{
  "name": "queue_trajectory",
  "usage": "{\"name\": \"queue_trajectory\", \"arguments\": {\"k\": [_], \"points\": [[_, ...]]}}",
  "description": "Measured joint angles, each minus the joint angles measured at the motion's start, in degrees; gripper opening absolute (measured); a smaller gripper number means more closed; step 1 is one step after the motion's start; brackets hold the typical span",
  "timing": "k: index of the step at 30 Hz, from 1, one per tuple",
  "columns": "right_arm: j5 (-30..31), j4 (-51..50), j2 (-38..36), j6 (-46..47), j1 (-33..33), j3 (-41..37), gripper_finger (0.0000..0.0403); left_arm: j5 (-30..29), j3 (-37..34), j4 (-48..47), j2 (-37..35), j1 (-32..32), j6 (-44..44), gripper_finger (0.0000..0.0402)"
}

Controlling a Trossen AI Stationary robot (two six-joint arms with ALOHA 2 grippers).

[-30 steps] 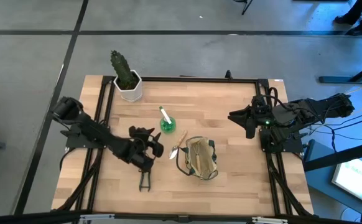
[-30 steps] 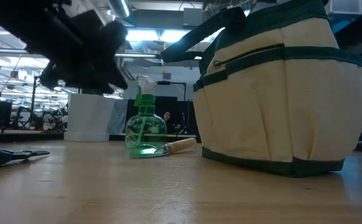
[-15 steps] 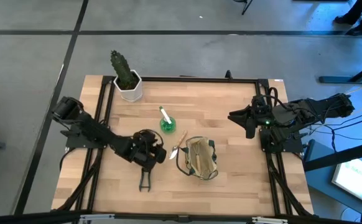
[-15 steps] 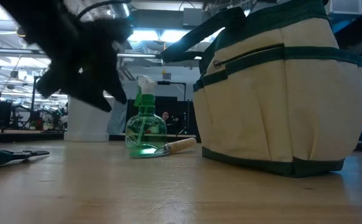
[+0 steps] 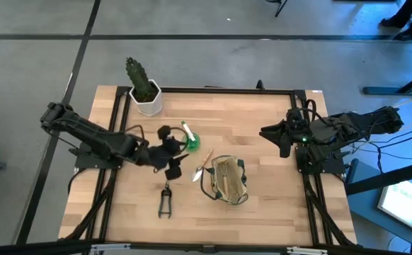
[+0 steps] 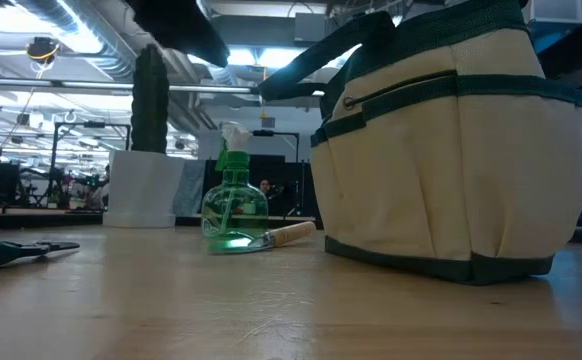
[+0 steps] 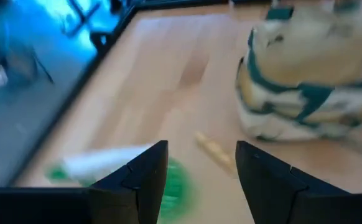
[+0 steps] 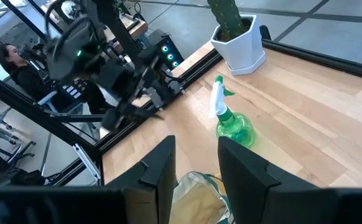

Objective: Pick & Place Garden tools in Gardening bag
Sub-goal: Put the green spray bottle into the light brown gardening bag

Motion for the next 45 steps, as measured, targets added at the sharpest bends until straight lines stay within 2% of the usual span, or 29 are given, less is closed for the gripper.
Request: {"name": "queue_trajectory", "arguments": {"k": [3,6,10,12,14,18,22,24,27,29,31,37,42,45], "points": [[0.0,0.0,0.0,-0.1,0.0,0.0,0.0124,3.1,0.0,-1.1,-1.2,3.5,9.6,0.0184],[0.0,-0.4,0.0,-2.0,0.0,0.0,0.0124,10.2,0.8,-4.9,-1.4,8.5,8.5,0.0184],[0.0,-0.4,0.0,-2.2,0.0,0.0,0.0124,20.0,5.8,-13.0,-0.5,16.1,10.1,0.0184],[0.0,-0.4,0.0,-2.2,0.0,0.0,0.0124,21.0,8.3,-15.8,-0.3,18.2,12.3,0.0184],[0.0,-0.4,0.0,-2.2,0.0,0.0,0.0124,20.9,10.7,-14.8,-0.2,19.8,14.7,0.0184],[0.0,-0.4,0.0,-2.2,0.0,0.0,0.0124,17.1,13.6,-14.8,0.1,22.2,17.1,0.0184],[0.1,0.2,0.0,-2.2,0.0,0.0,0.0124,17.4,13.8,-14.5,0.2,24.4,11.9,0.0184],[2.4,0.6,0.0,-2.7,0.0,0.0,0.0124,17.5,13.8,-14.6,0.2,24.8,2.9,0.0184],[5.2,2.4,0.2,-2.9,-0.1,0.0,0.0124,18.4,13.8,-15.4,0.2,24.6,-15.6,0.0184],[5.2,3.3,0.4,-3.3,-0.1,0.0,0.0124,18.0,13.8,-14.1,0.2,24.0,-21.5,0.0184],[5.8,4.9,0.9,-5.1,-0.1,0.0,0.0124,16.4,13.8,-9.8,0.5,23.3,-21.7,0.0184],[6.4,9.2,2.9,-7.5,-0.1,0.0,0.0124,15.9,13.8,-1.5,0.6,24.0,-4.4,0.0184],[6.5,11.1,4.7,-7.5,-0.1,0.0,0.0124,18.9,13.8,7.0,0.7,28.3,-11.7,0.0184],[6.1,11.2,5.8,-7.1,-0.1,0.0,0.0124,25.5,13.8,12.0,2.1,32.1,-12.2,0.0184]]}}
